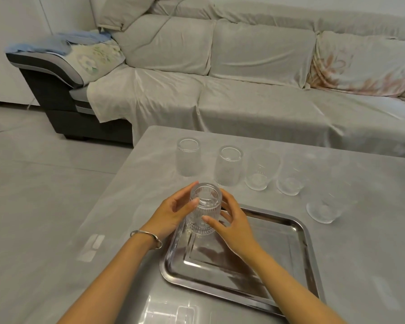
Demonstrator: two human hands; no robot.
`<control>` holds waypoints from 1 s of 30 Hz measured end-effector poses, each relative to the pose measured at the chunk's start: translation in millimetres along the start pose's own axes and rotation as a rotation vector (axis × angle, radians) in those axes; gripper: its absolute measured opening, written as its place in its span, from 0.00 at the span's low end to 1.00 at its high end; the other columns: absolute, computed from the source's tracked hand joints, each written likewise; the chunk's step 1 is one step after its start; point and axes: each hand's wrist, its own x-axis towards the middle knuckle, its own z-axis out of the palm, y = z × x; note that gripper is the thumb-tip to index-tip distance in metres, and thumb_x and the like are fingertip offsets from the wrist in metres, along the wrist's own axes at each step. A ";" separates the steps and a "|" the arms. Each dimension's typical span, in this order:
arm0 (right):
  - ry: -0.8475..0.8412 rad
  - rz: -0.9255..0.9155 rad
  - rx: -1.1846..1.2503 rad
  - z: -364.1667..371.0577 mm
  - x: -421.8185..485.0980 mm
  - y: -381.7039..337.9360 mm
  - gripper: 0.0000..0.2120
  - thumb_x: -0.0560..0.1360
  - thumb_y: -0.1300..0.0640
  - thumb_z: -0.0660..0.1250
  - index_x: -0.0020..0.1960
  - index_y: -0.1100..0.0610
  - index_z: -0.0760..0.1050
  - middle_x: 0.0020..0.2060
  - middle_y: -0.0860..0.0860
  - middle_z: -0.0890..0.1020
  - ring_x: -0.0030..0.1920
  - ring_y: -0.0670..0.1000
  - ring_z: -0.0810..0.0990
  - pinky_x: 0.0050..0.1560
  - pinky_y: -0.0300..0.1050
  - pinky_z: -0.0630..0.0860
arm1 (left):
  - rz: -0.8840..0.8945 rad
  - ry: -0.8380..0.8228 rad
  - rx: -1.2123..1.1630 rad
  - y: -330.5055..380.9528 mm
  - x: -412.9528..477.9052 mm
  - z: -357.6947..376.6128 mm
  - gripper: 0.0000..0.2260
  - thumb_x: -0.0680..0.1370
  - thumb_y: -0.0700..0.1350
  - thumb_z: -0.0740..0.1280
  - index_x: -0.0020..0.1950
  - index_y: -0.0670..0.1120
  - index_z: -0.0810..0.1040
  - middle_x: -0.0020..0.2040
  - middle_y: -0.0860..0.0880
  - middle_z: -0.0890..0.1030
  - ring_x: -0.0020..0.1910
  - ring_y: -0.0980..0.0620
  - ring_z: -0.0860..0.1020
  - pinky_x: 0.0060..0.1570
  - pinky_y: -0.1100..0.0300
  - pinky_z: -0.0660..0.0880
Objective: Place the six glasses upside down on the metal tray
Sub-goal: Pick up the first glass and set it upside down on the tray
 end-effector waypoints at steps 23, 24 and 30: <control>-0.136 0.064 -0.516 -55.9 -64.1 12.8 0.23 0.80 0.44 0.51 0.74 0.46 0.59 0.77 0.44 0.56 0.76 0.42 0.49 0.75 0.45 0.42 | -0.025 0.223 0.096 17.6 -31.4 20.5 0.36 0.70 0.68 0.46 0.74 0.52 0.58 0.75 0.53 0.61 0.72 0.58 0.59 0.68 0.64 0.53; -0.101 0.053 -0.470 -65.1 -64.6 4.7 0.23 0.80 0.43 0.51 0.74 0.45 0.60 0.76 0.42 0.56 0.76 0.41 0.50 0.75 0.42 0.44 | 0.036 0.252 0.161 30.0 -28.3 19.7 0.35 0.71 0.67 0.47 0.74 0.51 0.58 0.75 0.53 0.61 0.72 0.58 0.59 0.66 0.65 0.53; 0.233 -0.072 -0.319 -156.4 -72.9 -41.5 0.20 0.74 0.40 0.56 0.66 0.38 0.65 0.69 0.34 0.63 0.68 0.30 0.59 0.63 0.23 0.54 | 0.344 0.142 0.450 91.8 11.1 67.0 0.27 0.75 0.62 0.53 0.72 0.53 0.63 0.72 0.54 0.65 0.70 0.59 0.60 0.67 0.63 0.55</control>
